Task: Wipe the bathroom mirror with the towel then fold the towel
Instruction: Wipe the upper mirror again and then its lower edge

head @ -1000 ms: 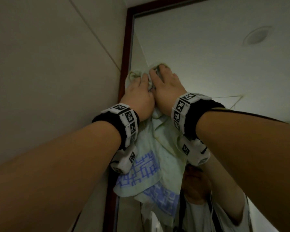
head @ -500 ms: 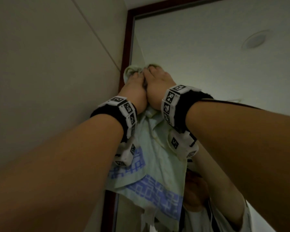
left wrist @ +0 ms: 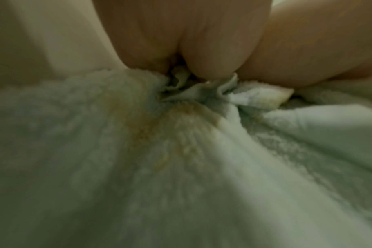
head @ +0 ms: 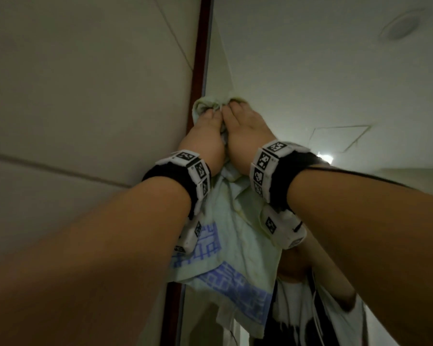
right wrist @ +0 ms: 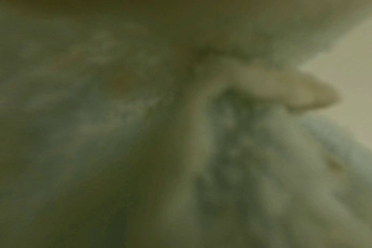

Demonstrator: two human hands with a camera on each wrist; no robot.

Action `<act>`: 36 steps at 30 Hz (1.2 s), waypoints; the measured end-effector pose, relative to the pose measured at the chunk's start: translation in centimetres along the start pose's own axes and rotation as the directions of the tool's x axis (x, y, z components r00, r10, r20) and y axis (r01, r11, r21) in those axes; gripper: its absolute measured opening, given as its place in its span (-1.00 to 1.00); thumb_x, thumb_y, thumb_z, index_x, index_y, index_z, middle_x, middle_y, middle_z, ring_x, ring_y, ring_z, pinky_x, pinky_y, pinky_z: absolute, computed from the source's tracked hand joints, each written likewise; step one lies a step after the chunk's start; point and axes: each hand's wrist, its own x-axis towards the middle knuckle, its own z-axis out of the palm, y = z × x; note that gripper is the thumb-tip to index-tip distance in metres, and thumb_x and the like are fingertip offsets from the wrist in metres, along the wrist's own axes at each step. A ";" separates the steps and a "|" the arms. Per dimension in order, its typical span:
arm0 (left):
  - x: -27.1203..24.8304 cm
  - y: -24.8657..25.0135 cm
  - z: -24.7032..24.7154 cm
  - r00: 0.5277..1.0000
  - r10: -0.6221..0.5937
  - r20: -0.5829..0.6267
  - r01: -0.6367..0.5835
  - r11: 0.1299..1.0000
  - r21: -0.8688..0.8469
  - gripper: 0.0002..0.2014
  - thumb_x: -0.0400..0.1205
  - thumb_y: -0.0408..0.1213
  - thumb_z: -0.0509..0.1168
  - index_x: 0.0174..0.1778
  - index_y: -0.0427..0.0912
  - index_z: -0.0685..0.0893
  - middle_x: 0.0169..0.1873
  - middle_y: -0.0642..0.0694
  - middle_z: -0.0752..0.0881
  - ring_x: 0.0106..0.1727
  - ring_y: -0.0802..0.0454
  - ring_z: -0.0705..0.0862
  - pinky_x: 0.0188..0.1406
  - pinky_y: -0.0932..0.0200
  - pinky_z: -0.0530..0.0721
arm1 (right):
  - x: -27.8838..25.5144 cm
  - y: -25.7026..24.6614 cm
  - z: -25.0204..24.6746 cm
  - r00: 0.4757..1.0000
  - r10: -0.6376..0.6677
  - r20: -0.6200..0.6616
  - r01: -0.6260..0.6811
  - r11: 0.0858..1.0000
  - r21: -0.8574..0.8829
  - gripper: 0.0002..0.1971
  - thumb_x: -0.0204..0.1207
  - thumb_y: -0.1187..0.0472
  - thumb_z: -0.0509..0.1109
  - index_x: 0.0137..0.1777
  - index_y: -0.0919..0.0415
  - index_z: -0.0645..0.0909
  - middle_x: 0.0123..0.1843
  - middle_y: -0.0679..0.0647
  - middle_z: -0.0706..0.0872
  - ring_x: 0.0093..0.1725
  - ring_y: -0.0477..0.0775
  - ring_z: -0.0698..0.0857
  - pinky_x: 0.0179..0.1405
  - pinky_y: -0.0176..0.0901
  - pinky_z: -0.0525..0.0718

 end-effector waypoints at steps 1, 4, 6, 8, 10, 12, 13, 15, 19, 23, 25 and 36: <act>-1.2 -0.1 0.6 1.000 -0.003 -0.005 0.003 1.000 -0.001 -0.35 0.83 -0.22 0.11 0.81 -0.22 0.01 0.80 -0.21 0.04 0.80 -0.07 0.04 0.76 0.16 -0.03 | -1.3 -0.4 0.4 1.000 -0.009 0.001 0.009 1.000 0.013 -0.27 0.61 -0.01 -0.20 0.73 0.32 0.15 0.75 0.29 0.21 0.75 0.28 0.15 0.73 0.14 0.11; -4.8 -0.1 2.0 0.999 -0.031 -0.020 0.030 1.000 -0.001 -0.38 0.82 -0.25 0.08 0.81 -0.22 0.04 0.80 -0.22 0.05 0.80 -0.06 0.05 0.77 0.14 -0.02 | -5.0 -1.9 1.5 1.000 -0.012 0.002 0.012 1.000 0.026 -0.23 0.54 0.01 -0.27 0.74 0.32 0.14 0.76 0.28 0.20 0.76 0.30 0.13 0.74 0.14 0.08; -7.1 0.1 2.7 0.999 -0.045 -0.016 0.044 0.999 -0.005 -0.39 0.83 -0.28 0.07 0.81 -0.21 0.04 0.79 -0.22 0.06 0.80 -0.06 0.05 0.77 0.14 -0.01 | -7.1 -2.8 2.1 1.000 0.001 0.027 -0.001 1.000 0.026 -0.25 0.56 0.04 -0.25 0.76 0.30 0.10 0.78 0.26 0.15 0.77 0.27 0.08 0.76 0.14 0.03; -9.2 0.2 3.6 0.998 -0.049 -0.030 0.048 0.999 -0.019 -0.41 0.83 -0.29 0.07 0.80 -0.21 0.07 0.79 -0.21 0.09 0.80 -0.06 0.07 0.76 0.19 -0.02 | -9.2 -3.6 2.8 0.999 0.012 0.037 -0.013 0.999 0.030 -0.23 0.54 0.03 -0.33 0.76 0.28 0.08 0.78 0.25 0.14 0.78 0.26 0.07 0.77 0.14 0.01; -11.4 0.2 4.5 0.996 -0.067 -0.066 0.064 0.997 -0.047 -0.43 0.84 -0.30 0.08 0.80 -0.18 0.13 0.79 -0.18 0.12 0.79 -0.03 0.10 0.71 0.26 -0.04 | -11.1 -4.5 3.4 0.999 0.008 0.043 -0.009 1.000 0.023 -0.20 0.53 0.01 -0.37 0.76 0.29 0.08 0.78 0.25 0.14 0.78 0.27 0.07 0.77 0.16 0.02; -13.6 0.3 5.2 0.993 -0.088 -0.078 0.083 0.994 -0.064 -0.44 0.84 -0.31 0.08 0.80 -0.17 0.15 0.79 -0.16 0.14 0.79 -0.01 0.10 0.67 0.31 -0.06 | -13.2 -5.4 4.0 0.997 0.018 0.078 -0.018 1.000 -0.005 -0.20 0.53 0.01 -0.39 0.77 0.28 0.03 0.79 0.24 0.10 0.78 0.25 0.04 0.77 0.16 0.01; -14.7 0.3 5.5 0.993 -0.096 -0.075 0.090 0.994 -0.069 -0.44 0.83 -0.33 0.08 0.79 -0.17 0.15 0.79 -0.17 0.14 0.79 -0.01 0.09 0.66 0.33 -0.08 | -14.2 -5.9 4.2 0.996 0.023 0.088 -0.022 1.000 -0.017 -0.21 0.54 0.02 -0.39 0.77 0.28 0.01 0.80 0.25 0.08 0.79 0.25 0.02 0.77 0.16 0.00; -17.1 0.4 6.1 0.993 -0.099 -0.064 0.095 0.993 -0.065 -0.43 0.83 -0.38 0.07 0.79 -0.19 0.14 0.79 -0.18 0.13 0.79 -0.02 0.08 0.62 0.39 -0.14 | -16.5 -6.9 4.8 0.995 0.020 0.097 -0.019 1.000 -0.014 -0.25 0.58 0.04 -0.34 0.77 0.29 0.01 0.80 0.26 0.08 0.79 0.26 0.02 0.78 0.16 -0.01; -21.7 0.1 7.6 0.993 -0.102 -0.055 0.098 0.993 -0.064 -0.44 0.82 -0.43 0.05 0.79 -0.21 0.14 0.79 -0.18 0.12 0.79 -0.01 0.07 0.61 0.45 -0.19 | -21.0 -8.6 6.3 0.996 0.015 0.083 -0.017 1.000 0.023 -0.33 0.67 0.08 -0.20 0.77 0.32 0.04 0.79 0.28 0.10 0.78 0.28 0.05 0.77 0.19 0.01; -25.6 0.2 8.8 0.994 -0.093 -0.052 0.089 0.993 -0.080 -0.46 0.83 -0.40 0.08 0.76 -0.30 0.17 0.76 -0.25 0.17 0.79 -0.09 0.11 0.64 0.39 -0.20 | -24.8 -9.9 7.7 0.998 -0.008 0.060 0.007 1.000 0.013 -0.40 0.78 0.09 -0.11 0.76 0.37 0.05 0.78 0.32 0.10 0.78 0.31 0.04 0.76 0.22 0.03; -27.7 0.2 9.3 0.996 -0.050 -0.076 0.044 0.996 -0.080 -0.48 0.79 -0.42 0.17 0.69 -0.43 0.29 0.69 -0.38 0.31 0.74 -0.25 0.25 0.73 0.17 -0.01 | -26.8 -10.6 8.5 0.999 -0.033 -0.002 0.032 0.999 -0.010 -0.45 0.85 0.12 -0.17 0.73 0.42 0.12 0.75 0.38 0.17 0.77 0.34 0.10 0.73 0.22 0.10; -31.8 -0.3 10.4 0.991 0.131 -0.020 -0.129 0.989 0.070 -0.48 0.70 -0.50 0.24 0.60 -0.57 0.37 0.55 -0.53 0.47 0.63 -0.42 0.42 0.68 -0.27 0.34 | -29.7 -11.4 8.4 0.989 -0.070 0.130 0.074 0.997 -0.025 -0.42 0.79 0.14 -0.08 0.73 0.43 0.10 0.75 0.43 0.15 0.76 0.37 0.10 0.73 0.25 0.08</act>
